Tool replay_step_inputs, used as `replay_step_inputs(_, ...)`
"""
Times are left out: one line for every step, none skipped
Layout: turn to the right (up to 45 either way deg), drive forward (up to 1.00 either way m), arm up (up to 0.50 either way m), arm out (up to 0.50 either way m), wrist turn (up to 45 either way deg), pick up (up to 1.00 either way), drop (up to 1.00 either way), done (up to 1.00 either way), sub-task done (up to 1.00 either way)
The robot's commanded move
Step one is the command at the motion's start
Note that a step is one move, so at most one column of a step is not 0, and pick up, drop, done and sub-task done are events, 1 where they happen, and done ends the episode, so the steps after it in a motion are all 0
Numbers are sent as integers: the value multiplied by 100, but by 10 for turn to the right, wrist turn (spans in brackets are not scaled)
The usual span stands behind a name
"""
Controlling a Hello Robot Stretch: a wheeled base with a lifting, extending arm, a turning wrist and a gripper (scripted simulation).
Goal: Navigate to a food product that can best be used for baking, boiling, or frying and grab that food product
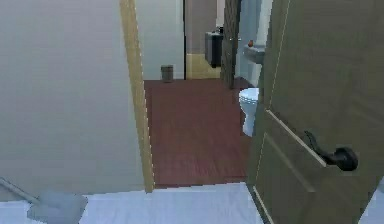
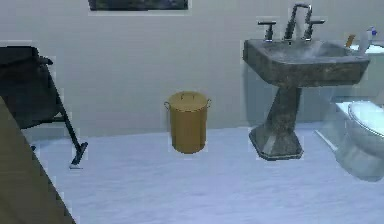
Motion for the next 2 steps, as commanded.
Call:
replay_step_inputs(0,100,0,0,0,0,0,0,0)
replay_step_inputs(-210,0,0,0,0,0,0,0,0)
